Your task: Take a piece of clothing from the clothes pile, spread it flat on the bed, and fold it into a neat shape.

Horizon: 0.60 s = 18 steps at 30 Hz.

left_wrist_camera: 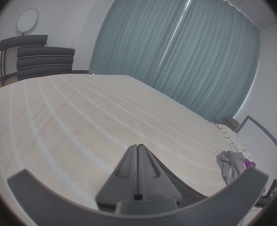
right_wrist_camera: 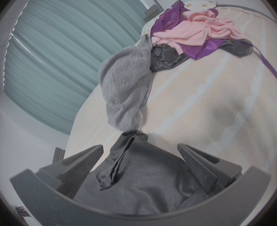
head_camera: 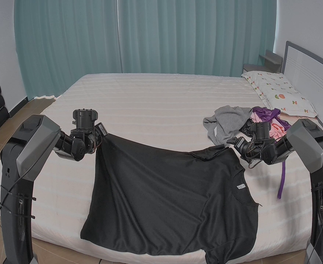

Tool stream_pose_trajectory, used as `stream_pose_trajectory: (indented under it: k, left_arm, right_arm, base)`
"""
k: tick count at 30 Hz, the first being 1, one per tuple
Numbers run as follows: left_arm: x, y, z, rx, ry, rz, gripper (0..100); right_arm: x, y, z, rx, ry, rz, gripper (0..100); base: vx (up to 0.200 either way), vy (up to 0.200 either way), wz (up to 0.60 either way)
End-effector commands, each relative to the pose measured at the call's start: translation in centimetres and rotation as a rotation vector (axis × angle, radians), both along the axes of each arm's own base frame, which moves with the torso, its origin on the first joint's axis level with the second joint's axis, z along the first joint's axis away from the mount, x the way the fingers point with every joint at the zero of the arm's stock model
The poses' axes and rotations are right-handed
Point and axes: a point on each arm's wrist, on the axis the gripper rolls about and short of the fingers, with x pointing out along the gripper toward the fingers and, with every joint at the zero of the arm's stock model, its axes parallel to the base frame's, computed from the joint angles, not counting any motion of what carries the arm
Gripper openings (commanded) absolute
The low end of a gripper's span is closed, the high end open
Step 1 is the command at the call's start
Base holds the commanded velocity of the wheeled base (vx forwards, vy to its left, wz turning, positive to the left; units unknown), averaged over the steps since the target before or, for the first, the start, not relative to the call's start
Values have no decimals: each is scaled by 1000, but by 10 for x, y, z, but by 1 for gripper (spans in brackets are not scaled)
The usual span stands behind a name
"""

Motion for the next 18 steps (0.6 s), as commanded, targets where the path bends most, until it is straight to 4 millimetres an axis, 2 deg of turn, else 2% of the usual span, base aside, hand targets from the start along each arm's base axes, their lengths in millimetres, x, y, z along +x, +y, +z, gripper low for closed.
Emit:
stream_pose_trajectory:
  k: [1, 3, 4, 8, 11, 16, 17, 18]
  left_arm:
    - [-1, -1, 0, 0, 2, -2, 0]
    - [-1, -1, 0, 0, 2, -2, 0]
    - [-1, -1, 0, 0, 3, -2, 0]
    - [-1, -1, 1, 2, 5, -2, 0]
    - [-1, 0, 1, 4, 8, -2, 0]
    - [-1, 0, -4, 4, 18, -3, 0]
    - [-1, 0, -4, 4, 18, -3, 0]
    - [0, 0, -2, 4, 11, -3, 0]
  right_arm:
    - [5, 5, -16, -4, 14, 35, 100]
    - [6, 5, -20, -17, 14, 43, 100]
    - [8, 5, -24, -33, 15, 57, 0]
    - [11, 5, -31, -51, 11, 71, 0]
    - [15, 6, -28, -52, -9, 66, 0]
    - [26, 6, 7, -45, -110, 55, 0]
    - [27, 5, 8, -43, -114, 53, 0]
    - [31, 4, 19, -43, -147, 46, 0]
  base:
    - [0, 0, 0]
    - [0, 0, 0]
    - [0, 0, 0]
    - [0, 0, 0]
    - [0, 0, 0]
    - [0, 0, 0]
    - [0, 0, 0]
    - [0, 0, 0]
